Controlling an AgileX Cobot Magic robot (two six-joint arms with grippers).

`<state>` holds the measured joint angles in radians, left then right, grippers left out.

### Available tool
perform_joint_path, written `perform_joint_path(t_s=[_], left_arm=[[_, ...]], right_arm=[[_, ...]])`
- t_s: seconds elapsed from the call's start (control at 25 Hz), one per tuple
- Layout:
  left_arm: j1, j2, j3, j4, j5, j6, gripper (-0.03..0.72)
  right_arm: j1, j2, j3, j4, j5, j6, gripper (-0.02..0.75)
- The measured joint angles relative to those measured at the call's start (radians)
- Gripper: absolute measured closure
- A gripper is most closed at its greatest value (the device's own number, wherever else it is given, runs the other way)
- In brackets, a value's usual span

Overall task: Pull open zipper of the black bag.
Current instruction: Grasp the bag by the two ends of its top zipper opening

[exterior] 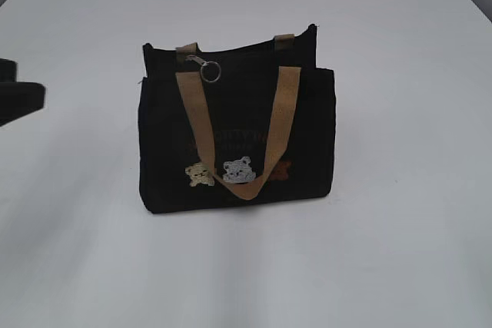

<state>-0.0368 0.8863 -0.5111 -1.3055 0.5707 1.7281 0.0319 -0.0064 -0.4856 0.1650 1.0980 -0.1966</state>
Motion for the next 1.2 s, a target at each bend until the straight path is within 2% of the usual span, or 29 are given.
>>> perform_joint_path(t_s=[0.08,0.2,0.32,0.44,0.56,0.64,0.72,0.76,0.88,0.92,1.0,1.04,1.2], left_arm=[[0.0,0.162,-0.019,-0.159,0.036,0.249,0.3],[-0.025,0.345,-0.066,-0.325,0.098,0.434,0.296],[-0.077,0.482,-0.127,-0.377,0.106,0.509,0.296],[-0.133,0.577,-0.174,-0.387,0.085,0.529,0.295],[-0.172,0.658,-0.219,-0.393,0.054,0.535,0.295],[-0.181,0.721,-0.25,-0.406,0.044,0.535,0.295],[-0.185,0.778,-0.283,-0.418,0.043,0.535,0.305],[-0.186,0.806,-0.297,-0.421,0.043,0.535,0.342],[-0.193,0.847,-0.314,-0.42,0.054,0.535,0.578],[-0.196,0.849,-0.315,-0.42,0.055,0.535,0.626],[-0.195,0.849,-0.315,-0.42,0.058,0.535,0.627],[-0.195,0.849,-0.315,-0.42,0.058,0.535,0.627],[-0.195,0.849,-0.316,-0.421,0.058,0.535,0.627]], right_arm=[[0.0,0.0,0.0,0.0,0.0,0.0,0.453],[0.0,0.0,0.0,0.0,0.0,0.0,0.453],[0.0,0.0,0.0,0.0,0.0,0.0,0.453],[0.0,0.0,0.0,0.01,0.0,-0.013,0.453],[0.0,0.038,-0.003,0.073,0.0,-0.094,0.453],[0.0,0.132,-0.015,0.156,-0.025,-0.187,0.453],[0.0,0.251,-0.028,0.305,-0.109,-0.328,0.453],[0.0,0.329,-0.034,0.401,-0.165,-0.4,0.453],[0.006,0.606,-0.049,0.714,-0.288,-0.713,0.453],[0.017,0.721,-0.067,0.8,-0.311,-0.841,0.453],[0.071,0.948,-0.134,0.967,-0.347,-1.084,0.453],[0.104,1.052,-0.185,1.012,-0.371,-1.173,0.453],[0.247,1.393,-0.421,1.074,-0.457,-1.439,0.453]])
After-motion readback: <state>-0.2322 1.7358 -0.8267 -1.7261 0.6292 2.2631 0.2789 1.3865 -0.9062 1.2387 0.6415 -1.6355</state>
